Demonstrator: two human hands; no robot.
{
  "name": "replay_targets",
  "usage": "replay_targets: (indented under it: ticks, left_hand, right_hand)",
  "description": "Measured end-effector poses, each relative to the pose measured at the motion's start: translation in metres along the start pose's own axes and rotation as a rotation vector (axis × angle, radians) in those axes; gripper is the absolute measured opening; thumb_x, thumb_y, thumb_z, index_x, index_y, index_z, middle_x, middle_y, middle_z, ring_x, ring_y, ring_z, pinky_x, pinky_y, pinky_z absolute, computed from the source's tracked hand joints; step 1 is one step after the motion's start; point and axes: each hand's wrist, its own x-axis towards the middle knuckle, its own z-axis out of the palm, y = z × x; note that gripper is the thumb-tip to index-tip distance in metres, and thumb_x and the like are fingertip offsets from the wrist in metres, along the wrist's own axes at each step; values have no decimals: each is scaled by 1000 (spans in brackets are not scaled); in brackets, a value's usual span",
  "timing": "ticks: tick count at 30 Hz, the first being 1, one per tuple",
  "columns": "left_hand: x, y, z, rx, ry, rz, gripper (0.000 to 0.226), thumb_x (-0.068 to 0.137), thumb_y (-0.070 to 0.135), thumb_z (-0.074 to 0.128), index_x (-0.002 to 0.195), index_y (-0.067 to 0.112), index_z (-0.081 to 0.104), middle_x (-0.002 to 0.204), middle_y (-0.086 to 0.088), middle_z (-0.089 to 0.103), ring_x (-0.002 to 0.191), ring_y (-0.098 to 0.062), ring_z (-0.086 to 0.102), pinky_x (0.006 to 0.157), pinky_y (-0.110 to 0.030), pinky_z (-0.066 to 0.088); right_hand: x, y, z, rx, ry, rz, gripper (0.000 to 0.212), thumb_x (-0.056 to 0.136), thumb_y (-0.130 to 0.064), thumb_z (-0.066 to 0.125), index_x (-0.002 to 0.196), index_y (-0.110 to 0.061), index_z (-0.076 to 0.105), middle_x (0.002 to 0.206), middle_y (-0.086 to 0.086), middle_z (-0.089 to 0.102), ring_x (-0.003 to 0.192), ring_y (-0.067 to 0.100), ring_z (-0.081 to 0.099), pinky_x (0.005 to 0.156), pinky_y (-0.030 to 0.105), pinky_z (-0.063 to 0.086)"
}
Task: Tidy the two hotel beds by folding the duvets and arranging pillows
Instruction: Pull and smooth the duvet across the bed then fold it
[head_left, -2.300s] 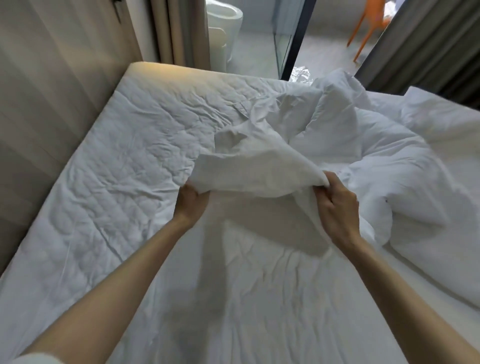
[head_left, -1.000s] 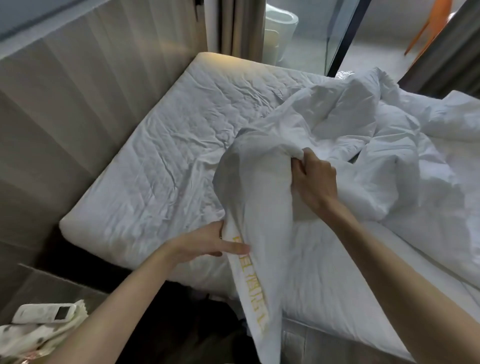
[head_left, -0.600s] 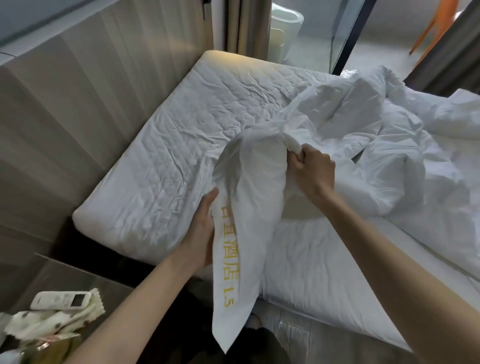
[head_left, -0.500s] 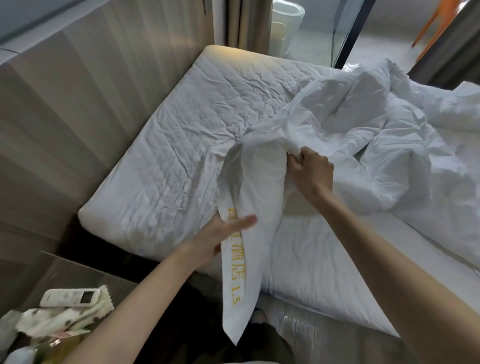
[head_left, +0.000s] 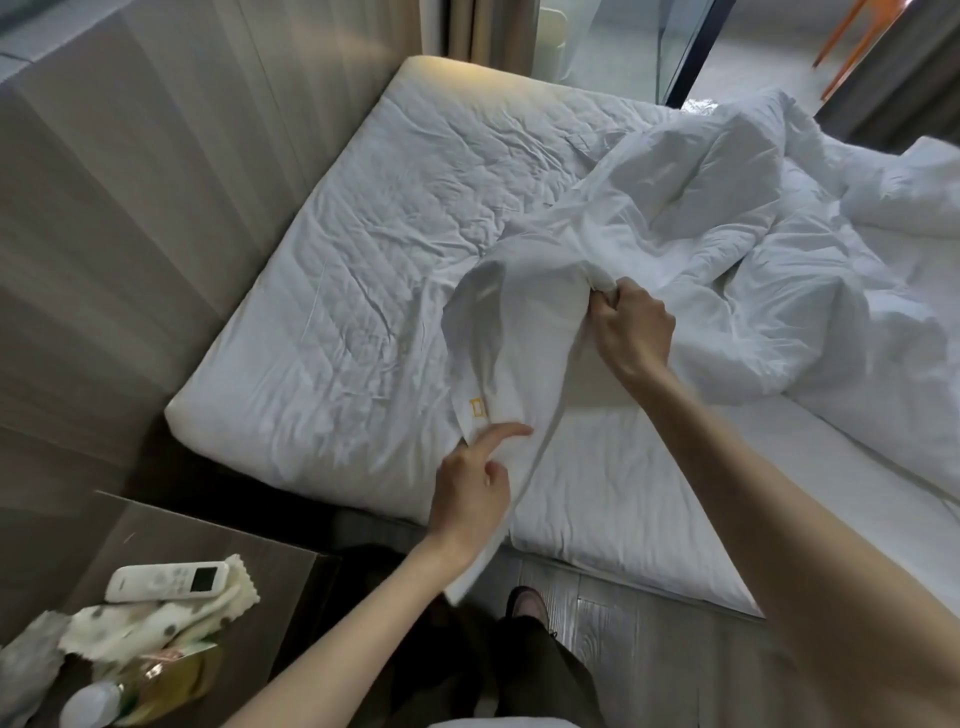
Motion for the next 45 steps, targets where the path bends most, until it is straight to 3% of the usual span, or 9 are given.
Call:
replay_targets:
  ticks: [4,10,16,23,25,29,34,40,45]
  left_hand:
    - [35,10,-22,-287,7,-269,39,85,-4,42,72,26,64,76,16,64,68,4,56,64,-8,38]
    - [59,17,-53,-646,-60,-671,16,86,6,54,80,14,66,81,-6,66,77,-20,59,61,-22,48]
    - [68,26,-94,-494,-248,-473,28,59,19,84,79,17,64,87,-7,70,77,-20,66,75,-32,54]
    - [79,59,-132,-572,-361,-444,9,86,7,63,84,16,66,74,2,70,66,-11,66,56,-14,51]
    - [81,65,-142,-591,-358,-428,17,87,7,62,76,19,64,64,8,68,59,-6,65,53,-12,49]
    - [89,64,-168,-616,-299,-374,13,71,11,76,71,21,68,65,9,69,60,-6,65,54,-12,50]
    - [100,50,-189,-675,-238,-360,51,39,20,81,82,23,54,72,5,67,63,-8,64,57,-14,51]
    - [121,25,-204,-501,-5,-279,36,62,8,84,75,24,54,73,4,59,63,-8,55,52,-9,43]
    - [154,-10,-264,-101,157,-55,28,78,11,78,70,28,56,70,7,61,65,5,55,62,-3,37]
  right_hand:
    - [-8,4,12,188,-140,34,30,99,-34,43,102,-12,62,103,12,67,101,34,59,78,34,37]
    - [-53,12,14,307,-308,-286,39,100,-32,48,138,-24,49,140,2,50,129,18,41,104,20,26]
    - [-110,64,2,67,-546,-414,83,75,-80,50,146,-51,18,152,-6,28,135,19,35,106,46,39]
    - [-110,76,32,-31,-274,-310,120,63,-49,85,153,-29,8,152,7,20,138,29,29,102,43,41]
    - [-108,56,46,167,-121,-215,105,70,-43,82,151,-26,17,149,8,23,134,27,31,96,36,38]
    - [-93,21,47,274,119,-195,30,96,-15,49,125,-20,50,132,2,47,107,28,53,73,29,40]
    - [-91,25,38,73,37,-300,25,93,4,43,111,-2,59,105,23,63,87,42,60,65,41,44]
    - [-94,-12,-7,-21,100,-164,25,102,-13,33,108,4,50,94,36,61,85,52,56,65,40,25]
    - [-98,-113,-30,120,120,-404,31,93,-21,29,95,0,53,88,31,63,81,49,56,64,37,21]
